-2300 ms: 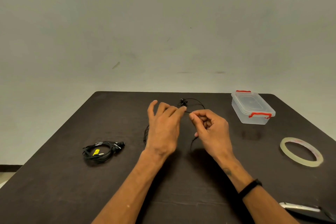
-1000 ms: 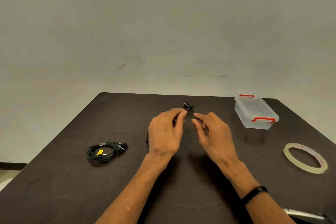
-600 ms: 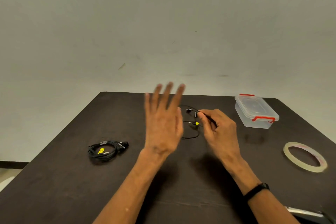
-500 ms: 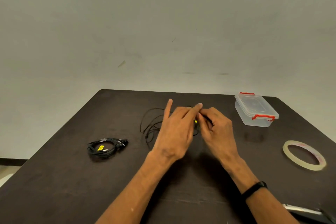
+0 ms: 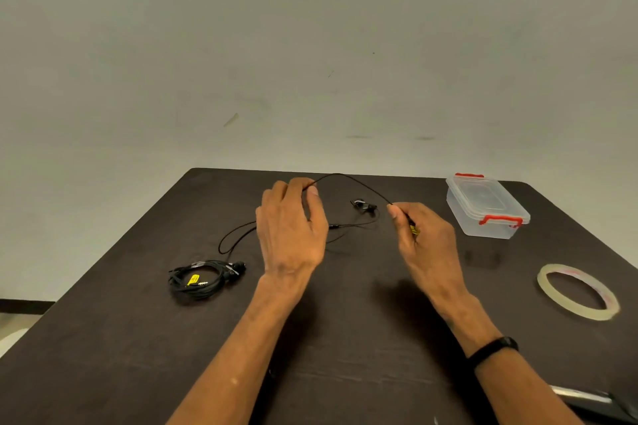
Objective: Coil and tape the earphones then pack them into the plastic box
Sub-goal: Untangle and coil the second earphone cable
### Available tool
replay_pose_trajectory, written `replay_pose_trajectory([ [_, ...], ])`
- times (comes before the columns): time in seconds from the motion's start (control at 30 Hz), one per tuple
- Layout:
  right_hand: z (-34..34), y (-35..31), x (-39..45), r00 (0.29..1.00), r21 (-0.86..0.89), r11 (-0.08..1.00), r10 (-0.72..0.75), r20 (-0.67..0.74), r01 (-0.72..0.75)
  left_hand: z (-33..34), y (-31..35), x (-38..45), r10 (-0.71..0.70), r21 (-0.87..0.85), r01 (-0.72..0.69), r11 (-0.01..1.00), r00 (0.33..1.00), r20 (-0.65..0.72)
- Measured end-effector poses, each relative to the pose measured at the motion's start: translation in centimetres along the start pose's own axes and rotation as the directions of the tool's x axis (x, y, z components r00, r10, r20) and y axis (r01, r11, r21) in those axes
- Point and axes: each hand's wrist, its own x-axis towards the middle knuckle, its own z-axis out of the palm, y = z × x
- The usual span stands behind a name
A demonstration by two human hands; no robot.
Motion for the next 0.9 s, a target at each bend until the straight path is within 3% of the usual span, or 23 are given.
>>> replay_pose_trajectory([
  [0.13, 1.1, -1.1, -0.5, 0.989, -0.027, 0.990, -0.136, 0.060, 0.138, 0.6, 1.1, -1.1, 0.098, 0.061, -0.106, 0.992, 0.988, 0.121],
  [0.27, 1.6, -1.7, -0.8, 0.964, -0.047, 0.967, -0.243, 0.107, 0.249, 1.4, 1.2, -1.9, 0.184, -0.147, -0.152, 0.977, 0.953, 0.239],
  [0.3, 1.6, -1.5, -0.8, 0.972, -0.049, 0.974, -0.213, 0.100, 0.219, 1.5, 1.2, -1.9, 0.165, -0.193, -0.115, 0.974, 0.949, 0.268],
  [0.37, 1.5, -0.8, -0.7, 0.990, -0.051, 0.991, -0.124, 0.070, 0.127, 1.6, 1.4, -1.6, 0.032, -0.286, 0.097, 0.953, 0.909, 0.415],
  [0.47, 1.0, -0.7, -0.6, 0.997, -0.122, 0.991, -0.055, 0.052, 0.061, 1.2, 2.2, -1.3, -0.080, -0.413, 0.495, 0.764, 0.709, 0.701],
  [0.5, 0.9, -0.7, -0.6, 0.999, -0.160, 0.987, -0.018, 0.036, 0.023, 0.9, 2.2, -1.1, -0.077, -0.422, 0.563, 0.711, 0.659, 0.748],
  [0.57, 0.6, 0.0, -0.5, 0.990, -0.237, 0.962, 0.139, -0.014, -0.139, 0.5, 1.7, -0.5, -0.087, -0.402, 0.600, 0.691, 0.622, 0.778],
  [0.63, 0.2, 1.2, -0.4, 0.948, -0.319, 0.898, 0.318, 0.000, -0.302, 0.5, 0.7, -0.1, -0.132, -0.306, 0.501, 0.809, 0.663, 0.737],
  [0.7, -0.4, 1.6, -0.4, 0.910, -0.449, 0.818, 0.415, 0.027, -0.360, 0.7, 0.2, -0.1, -0.143, -0.173, 0.326, 0.929, 0.751, 0.645],
  [0.73, -0.5, 1.3, -0.4, 0.912, -0.503, 0.794, 0.409, 0.029, -0.341, 0.8, 0.2, -0.3, -0.134, -0.134, 0.267, 0.954, 0.785, 0.605],
  [0.8, 0.0, 0.0, -0.6, 0.957, -0.486, 0.850, 0.279, 0.083, -0.205, 1.3, 0.3, -0.9, -0.094, -0.080, 0.163, 0.983, 0.834, 0.544],
  [0.9, 1.1, -2.9, -1.2, 0.952, -0.214, 0.976, 0.103, 0.288, -0.041, 1.5, 0.5, -1.5, 0.007, -0.077, 0.036, 0.996, 0.871, 0.491],
])
